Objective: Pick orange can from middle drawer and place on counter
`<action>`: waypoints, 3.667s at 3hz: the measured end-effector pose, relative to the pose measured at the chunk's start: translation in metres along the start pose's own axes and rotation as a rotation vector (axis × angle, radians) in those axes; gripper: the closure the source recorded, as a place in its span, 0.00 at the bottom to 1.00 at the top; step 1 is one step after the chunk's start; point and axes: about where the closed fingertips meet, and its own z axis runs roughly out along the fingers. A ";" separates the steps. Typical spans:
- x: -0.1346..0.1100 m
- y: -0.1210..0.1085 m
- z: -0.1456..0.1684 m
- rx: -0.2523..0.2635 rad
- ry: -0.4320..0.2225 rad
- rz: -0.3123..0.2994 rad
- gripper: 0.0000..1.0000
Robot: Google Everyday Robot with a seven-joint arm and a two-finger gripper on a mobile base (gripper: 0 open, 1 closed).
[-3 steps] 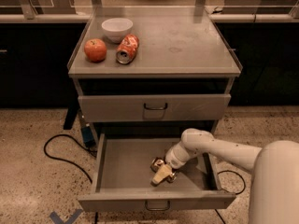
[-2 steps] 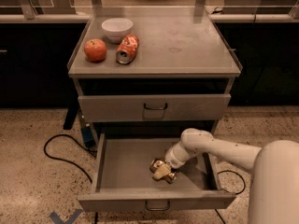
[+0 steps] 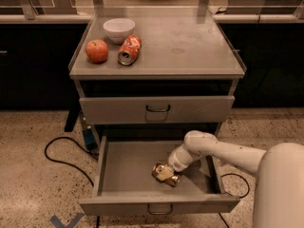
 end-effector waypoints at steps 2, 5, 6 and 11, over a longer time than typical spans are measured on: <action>-0.031 0.026 -0.060 0.135 -0.015 -0.056 1.00; -0.108 0.114 -0.273 0.444 0.027 -0.212 1.00; -0.108 0.114 -0.272 0.444 0.027 -0.211 1.00; -0.191 0.162 -0.368 0.509 0.114 -0.339 1.00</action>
Offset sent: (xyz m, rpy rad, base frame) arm -0.0264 0.0001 0.1812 -0.1340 -0.3185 -0.0268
